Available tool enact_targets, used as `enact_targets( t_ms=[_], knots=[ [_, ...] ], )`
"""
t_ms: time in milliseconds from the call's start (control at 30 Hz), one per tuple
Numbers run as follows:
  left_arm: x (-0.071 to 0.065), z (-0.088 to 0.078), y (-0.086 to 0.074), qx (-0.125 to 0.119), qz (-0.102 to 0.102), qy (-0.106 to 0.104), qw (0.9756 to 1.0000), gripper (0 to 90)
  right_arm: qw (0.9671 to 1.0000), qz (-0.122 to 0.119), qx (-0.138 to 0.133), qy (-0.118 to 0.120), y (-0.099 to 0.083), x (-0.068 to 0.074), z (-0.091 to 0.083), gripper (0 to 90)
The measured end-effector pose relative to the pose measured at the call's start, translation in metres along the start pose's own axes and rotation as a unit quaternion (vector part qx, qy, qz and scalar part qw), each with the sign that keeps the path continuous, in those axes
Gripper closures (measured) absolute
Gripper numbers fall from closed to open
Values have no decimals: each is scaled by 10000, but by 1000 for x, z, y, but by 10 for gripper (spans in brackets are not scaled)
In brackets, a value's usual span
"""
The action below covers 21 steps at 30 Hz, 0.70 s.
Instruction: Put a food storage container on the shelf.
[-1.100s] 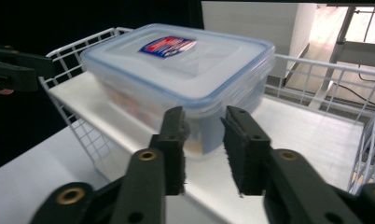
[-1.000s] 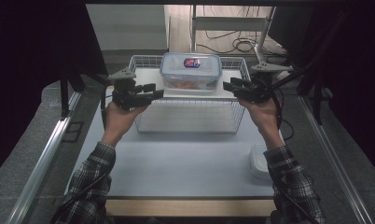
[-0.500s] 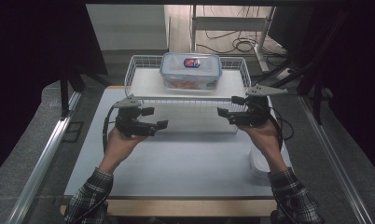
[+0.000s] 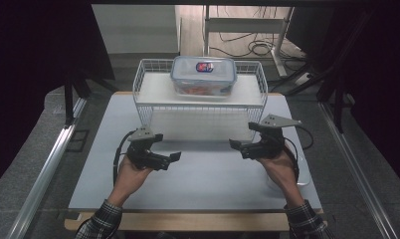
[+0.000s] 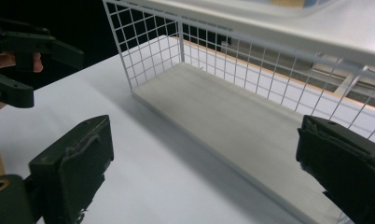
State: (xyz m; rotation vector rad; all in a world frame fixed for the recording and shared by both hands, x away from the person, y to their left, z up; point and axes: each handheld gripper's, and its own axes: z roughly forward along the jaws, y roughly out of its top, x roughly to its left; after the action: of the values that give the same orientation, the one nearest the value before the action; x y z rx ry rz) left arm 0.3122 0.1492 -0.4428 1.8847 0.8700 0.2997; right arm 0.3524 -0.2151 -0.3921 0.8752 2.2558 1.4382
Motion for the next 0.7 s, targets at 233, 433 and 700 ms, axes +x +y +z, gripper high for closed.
enact_targets(
  t_ms=[233, 433, 700],
  knots=[
    [-4, -1, -20, -93, -56, 50, 9999, 4, 9997, -116, -4, 194, -19, 8, -2, 0],
    [-14, 0, -45, 59, -32, 107, 9999, 28, 9998, -42, -45, 168, -37, 14, -3, 6],
    [-23, -3, -73, 313, 412, 498, 9974, 30, 9995, 91, 269, 133, -71, 27, 2, 10]
  ],
)
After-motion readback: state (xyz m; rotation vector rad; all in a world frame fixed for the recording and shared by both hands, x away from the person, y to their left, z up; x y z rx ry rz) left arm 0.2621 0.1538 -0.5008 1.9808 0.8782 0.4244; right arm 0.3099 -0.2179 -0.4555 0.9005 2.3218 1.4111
